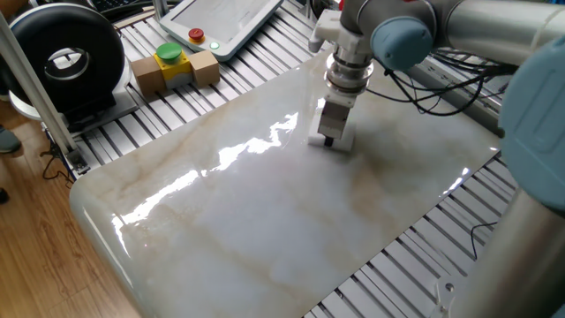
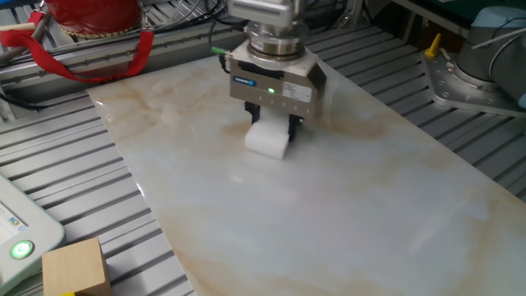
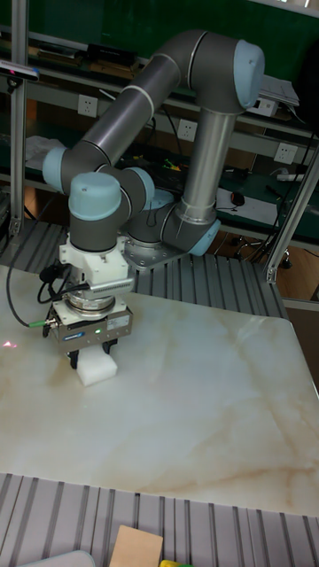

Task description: Clean the tabletop with a sponge

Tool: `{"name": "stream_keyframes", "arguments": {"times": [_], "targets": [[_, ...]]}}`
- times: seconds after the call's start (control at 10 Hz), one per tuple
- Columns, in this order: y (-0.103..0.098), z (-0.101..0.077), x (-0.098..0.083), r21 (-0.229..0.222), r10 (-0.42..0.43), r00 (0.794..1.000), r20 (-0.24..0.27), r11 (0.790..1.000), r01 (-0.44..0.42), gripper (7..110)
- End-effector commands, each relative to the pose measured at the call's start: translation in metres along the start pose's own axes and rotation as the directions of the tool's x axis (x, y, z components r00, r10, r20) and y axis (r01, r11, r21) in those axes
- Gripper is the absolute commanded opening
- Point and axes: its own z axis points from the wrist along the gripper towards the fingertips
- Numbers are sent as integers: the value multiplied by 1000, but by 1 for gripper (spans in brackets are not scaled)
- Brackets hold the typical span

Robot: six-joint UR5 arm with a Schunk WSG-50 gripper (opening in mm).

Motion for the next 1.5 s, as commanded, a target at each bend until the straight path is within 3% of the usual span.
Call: {"name": "stream_keyframes", "arguments": {"times": [0.0,0.5,0.8,1.2,1.4], "targets": [[-17,-4,4,-1,-20,1000,5,1000,20,7],[-17,3,-22,-5,-9,999,31,1000,9,7],[-6,-2,-38,-19,13,999,30,1000,-13,7],[11,4,-56,-31,44,998,37,999,-43,7],[21,4,-57,-41,62,997,35,997,-60,7]]}}
